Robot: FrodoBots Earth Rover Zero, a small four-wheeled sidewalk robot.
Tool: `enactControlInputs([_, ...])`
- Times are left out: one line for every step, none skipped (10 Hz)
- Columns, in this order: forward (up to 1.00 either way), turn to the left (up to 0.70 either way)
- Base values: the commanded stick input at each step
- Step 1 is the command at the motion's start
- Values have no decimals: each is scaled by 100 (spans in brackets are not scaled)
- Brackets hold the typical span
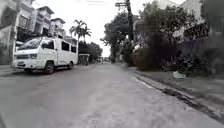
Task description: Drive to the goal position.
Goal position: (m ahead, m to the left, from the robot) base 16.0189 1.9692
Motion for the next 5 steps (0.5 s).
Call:
enactControlInputs([100, 6])
enactControlInputs([100, 2])
enactControlInputs([100, 9])
enactControlInputs([100, 11])
enactControlInputs([100, 1])
